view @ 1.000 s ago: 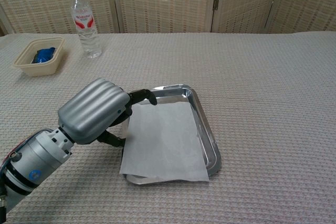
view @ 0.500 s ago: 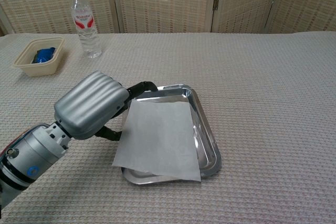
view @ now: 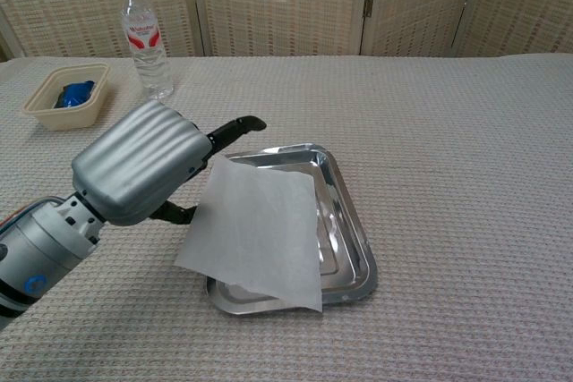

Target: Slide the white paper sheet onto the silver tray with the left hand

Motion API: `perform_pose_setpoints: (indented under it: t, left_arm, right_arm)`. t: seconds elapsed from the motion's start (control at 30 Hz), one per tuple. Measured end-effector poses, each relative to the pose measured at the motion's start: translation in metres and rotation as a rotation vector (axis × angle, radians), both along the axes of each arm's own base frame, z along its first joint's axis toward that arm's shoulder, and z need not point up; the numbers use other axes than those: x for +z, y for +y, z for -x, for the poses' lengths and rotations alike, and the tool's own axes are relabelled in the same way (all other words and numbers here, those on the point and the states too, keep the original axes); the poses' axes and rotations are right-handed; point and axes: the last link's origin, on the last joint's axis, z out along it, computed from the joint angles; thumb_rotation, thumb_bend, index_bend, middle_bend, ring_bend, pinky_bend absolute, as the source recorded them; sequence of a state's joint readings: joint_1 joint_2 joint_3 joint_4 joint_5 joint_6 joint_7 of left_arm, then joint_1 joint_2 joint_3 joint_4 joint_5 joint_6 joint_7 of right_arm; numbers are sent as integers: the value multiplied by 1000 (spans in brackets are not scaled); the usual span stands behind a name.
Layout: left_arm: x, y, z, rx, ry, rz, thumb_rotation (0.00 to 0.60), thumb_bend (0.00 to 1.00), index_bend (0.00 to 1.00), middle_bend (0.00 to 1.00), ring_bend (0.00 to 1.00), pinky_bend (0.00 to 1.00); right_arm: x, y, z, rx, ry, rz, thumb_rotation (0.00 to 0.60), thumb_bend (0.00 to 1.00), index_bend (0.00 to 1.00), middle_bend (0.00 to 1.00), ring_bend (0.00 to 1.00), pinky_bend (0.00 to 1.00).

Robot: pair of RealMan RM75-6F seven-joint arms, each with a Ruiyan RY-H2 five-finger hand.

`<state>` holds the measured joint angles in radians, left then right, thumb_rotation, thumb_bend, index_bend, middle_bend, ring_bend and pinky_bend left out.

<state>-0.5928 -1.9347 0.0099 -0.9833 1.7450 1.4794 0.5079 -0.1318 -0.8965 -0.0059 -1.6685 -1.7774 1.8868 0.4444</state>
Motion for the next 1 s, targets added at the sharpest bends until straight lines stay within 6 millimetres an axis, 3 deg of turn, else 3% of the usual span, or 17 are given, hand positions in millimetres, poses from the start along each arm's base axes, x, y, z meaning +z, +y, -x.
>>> perform_pose_setpoints:
  t: [0.2, 0.4, 0.87, 1.0]
  left_arm:
    - [-4, -2, 1, 17, 107, -31, 600, 156, 65, 633, 633, 1000]
    - [-1, -6, -1, 22, 159, -51, 600, 157, 44, 419, 637, 1000]
    - [25, -10, 6, 69, 227, -114, 600, 168, 38, 394, 703, 1000]
    - [28, -14, 4, 74, 203, -94, 600, 180, 123, 442, 728, 1000]
  right_arm:
    - [4, 2, 1, 4, -12, 10, 600, 399, 0, 0, 0, 0]
    - [2, 3, 0, 12, -6, 2, 600, 400, 0, 0, 0, 0]
    - [-5, 5, -4, 17, 18, -9, 600, 400, 0, 0, 0, 0]
    - [-5, 5, -4, 16, 20, -10, 600, 400, 0, 0, 0, 0]
